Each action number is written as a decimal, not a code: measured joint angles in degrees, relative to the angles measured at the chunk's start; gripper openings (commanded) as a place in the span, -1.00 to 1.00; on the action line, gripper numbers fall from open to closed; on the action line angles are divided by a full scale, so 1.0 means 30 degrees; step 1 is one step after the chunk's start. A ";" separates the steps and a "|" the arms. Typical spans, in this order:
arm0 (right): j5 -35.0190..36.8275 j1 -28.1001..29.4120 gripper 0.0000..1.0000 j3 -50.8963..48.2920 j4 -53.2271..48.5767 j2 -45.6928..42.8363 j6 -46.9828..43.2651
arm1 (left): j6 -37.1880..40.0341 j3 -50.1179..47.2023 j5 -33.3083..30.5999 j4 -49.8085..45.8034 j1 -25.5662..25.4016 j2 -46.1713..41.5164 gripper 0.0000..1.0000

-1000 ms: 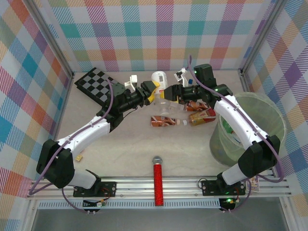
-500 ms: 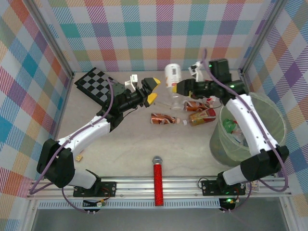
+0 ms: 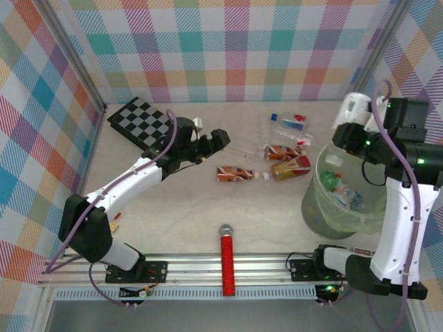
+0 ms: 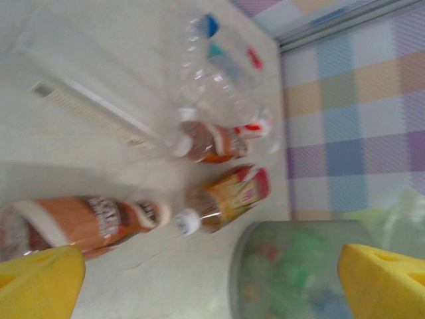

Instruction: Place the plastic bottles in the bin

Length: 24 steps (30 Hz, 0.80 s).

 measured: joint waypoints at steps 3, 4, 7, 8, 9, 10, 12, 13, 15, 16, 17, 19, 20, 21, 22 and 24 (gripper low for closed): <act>0.0852 -0.1355 -0.07 -0.0903 -0.0954 -0.0117 -0.0459 | 0.0299 -0.0284 -0.0823 -0.0721 -0.0685 0.0393 0.93; 0.0984 -0.1690 -0.06 -0.1413 -0.1100 -0.0109 -0.0597 | 0.0444 -0.0284 -0.1129 -0.1005 -0.0940 0.0525 0.93; 0.1129 -0.2433 -0.05 -0.3366 -0.1341 -0.0095 -0.0991 | 0.1428 -0.0277 -0.2273 -0.1953 -0.1741 0.0874 0.92; 0.1122 -0.2579 -0.05 -0.3971 -0.1348 -0.0102 -0.1086 | 0.1778 -0.0277 -0.2528 -0.2244 -0.1887 0.0962 0.90; 0.1100 -0.2739 -0.05 -0.4670 -0.1348 -0.0102 -0.1166 | 0.2208 -0.0277 -0.2805 -0.2521 -0.1996 0.1064 0.88; 0.1035 -0.2878 -0.04 -0.5391 -0.1260 -0.0124 -0.1239 | 0.2630 -0.0277 -0.3053 -0.2754 -0.2047 0.1173 0.87; 0.0962 -0.3213 -0.04 -0.6637 -0.1093 -0.0255 -0.1297 | 0.3351 -0.0277 -0.3322 -0.3038 -0.2106 0.1362 0.84; 0.0874 -0.3395 -0.04 -0.7322 -0.0947 -0.0335 -0.1311 | 0.3752 -0.0277 -0.3402 -0.3111 -0.2106 0.1472 0.83; 0.0729 -0.3614 -0.03 -0.8444 -0.0663 -0.0401 -0.1362 | 0.4575 -0.0270 -0.3555 -0.3315 -0.2106 0.1712 0.82; 0.0627 -0.3665 -0.01 -0.9078 -0.0393 -0.0444 -0.1362 | 0.4881 -0.0240 -0.3563 -0.3395 -0.2106 0.1865 0.82; 0.0510 -0.3708 0.00 -0.9602 -0.0138 -0.0495 -0.1362 | 0.5180 -0.0182 -0.3592 -0.3490 -0.2106 0.2047 0.83; 0.0160 -0.3752 0.01 -1.0673 0.0386 -0.0656 -0.1355 | 0.5537 -0.0022 -0.3606 -0.3694 -0.2106 0.2419 0.82; -0.0087 -0.3759 0.02 -1.1183 0.0721 -0.0780 -0.1348 | 0.5625 -0.0015 -0.3599 -0.3745 -0.2106 0.2550 0.81; -0.0423 -0.3767 0.04 -1.1635 0.1056 -0.0925 -0.1333 | 0.5625 -0.0015 -0.3555 -0.3789 -0.2106 0.2645 0.81; -0.0685 -0.3767 0.07 -1.1941 0.1311 -0.1042 -0.1297 | 0.5595 -0.0015 -0.3541 -0.3767 -0.2106 0.2732 0.80; -0.0984 -0.3781 0.18 -1.2684 0.1698 -0.1268 -0.1071 | 0.5311 -0.0022 -0.3453 -0.3650 -0.2106 0.2885 0.81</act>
